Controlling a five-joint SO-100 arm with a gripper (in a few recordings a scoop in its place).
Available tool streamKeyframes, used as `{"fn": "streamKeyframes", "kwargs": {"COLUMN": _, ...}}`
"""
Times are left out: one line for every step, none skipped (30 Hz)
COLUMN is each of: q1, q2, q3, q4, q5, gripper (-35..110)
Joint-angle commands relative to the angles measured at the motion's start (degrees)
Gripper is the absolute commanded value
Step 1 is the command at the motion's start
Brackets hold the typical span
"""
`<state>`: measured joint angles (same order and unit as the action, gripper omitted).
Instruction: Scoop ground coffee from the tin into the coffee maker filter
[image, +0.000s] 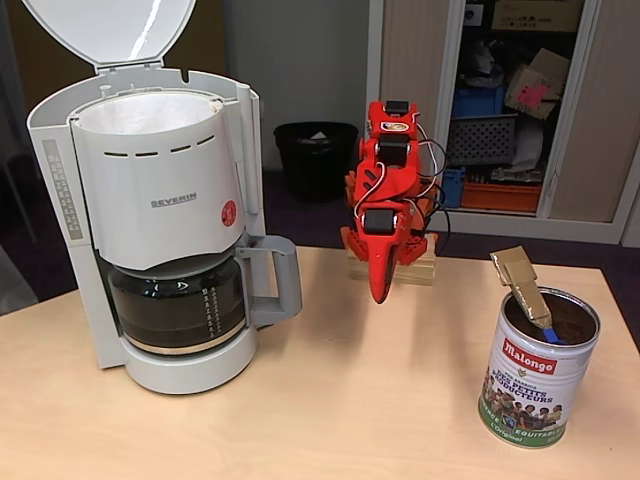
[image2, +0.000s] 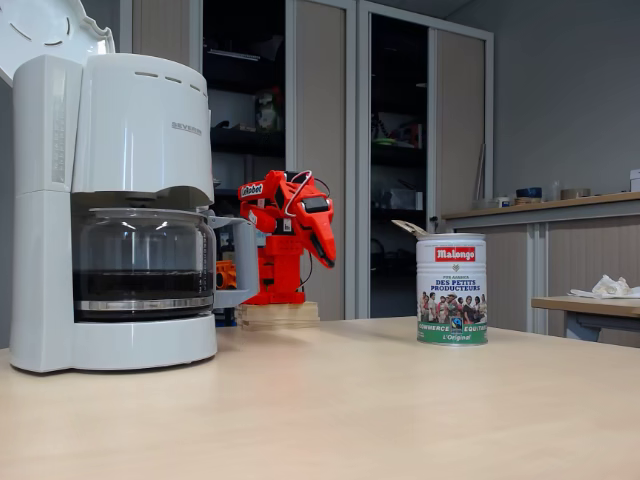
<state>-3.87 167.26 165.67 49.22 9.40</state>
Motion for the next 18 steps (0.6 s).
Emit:
{"fn": "streamKeyframes", "kwargs": {"q1": 1.67, "q2": 4.66, "q3": 2.64, "q4": 2.02, "q5": -2.46, "gripper": 0}}
{"fn": "streamKeyframes", "kwargs": {"q1": 2.2, "q2": 5.98, "q3": 3.6, "q4": 2.55, "q5": -3.78, "gripper": 0}}
{"fn": "streamKeyframes", "kwargs": {"q1": 2.72, "q2": 7.21, "q3": 4.75, "q4": 2.55, "q5": -4.57, "gripper": 0}}
{"fn": "streamKeyframes", "kwargs": {"q1": 3.16, "q2": 8.44, "q3": 5.54, "q4": 2.81, "q5": -5.36, "gripper": 0}}
{"fn": "streamKeyframes", "kwargs": {"q1": 3.34, "q2": 9.32, "q3": 6.06, "q4": 3.25, "q5": -6.15, "gripper": 0}}
{"fn": "streamKeyframes", "kwargs": {"q1": 3.52, "q2": 9.58, "q3": 6.24, "q4": 3.69, "q5": -6.59, "gripper": 0}}
{"fn": "streamKeyframes", "kwargs": {"q1": 3.69, "q2": 9.84, "q3": 6.24, "q4": 4.48, "q5": -6.59, "gripper": 0}}
{"fn": "streamKeyframes", "kwargs": {"q1": 3.96, "q2": 10.2, "q3": 6.33, "q4": 5.1, "q5": -6.77, "gripper": 0}}
{"fn": "streamKeyframes", "kwargs": {"q1": 4.31, "q2": 10.72, "q3": 6.68, "q4": 5.62, "q5": -7.03, "gripper": 0}}
{"fn": "streamKeyframes", "kwargs": {"q1": 4.57, "q2": 11.69, "q3": 6.77, "q4": 6.68, "q5": -7.12, "gripper": 0}}
{"fn": "streamKeyframes", "kwargs": {"q1": 4.92, "q2": 12.57, "q3": 6.86, "q4": 7.56, "q5": -7.29, "gripper": 0}}
{"fn": "streamKeyframes", "kwargs": {"q1": 5.1, "q2": 13.62, "q3": 6.94, "q4": 8.44, "q5": -7.65, "gripper": 0}}
{"fn": "streamKeyframes", "kwargs": {"q1": 5.36, "q2": 14.59, "q3": 7.03, "q4": 9.49, "q5": -7.91, "gripper": 0}}
{"fn": "streamKeyframes", "kwargs": {"q1": 5.63, "q2": 15.38, "q3": 7.12, "q4": 10.46, "q5": -8.0, "gripper": 0}}
{"fn": "streamKeyframes", "kwargs": {"q1": 5.71, "q2": 16.35, "q3": 7.12, "q4": 11.51, "q5": -8.17, "gripper": 0}}
{"fn": "streamKeyframes", "kwargs": {"q1": 5.71, "q2": 17.58, "q3": 7.12, "q4": 13.1, "q5": -7.91, "gripper": 0}}
{"fn": "streamKeyframes", "kwargs": {"q1": 5.63, "q2": 18.72, "q3": 7.21, "q4": 14.77, "q5": -7.73, "gripper": 0}}
{"fn": "streamKeyframes", "kwargs": {"q1": 5.45, "q2": 20.13, "q3": 7.21, "q4": 16.17, "q5": -7.73, "gripper": 0}}
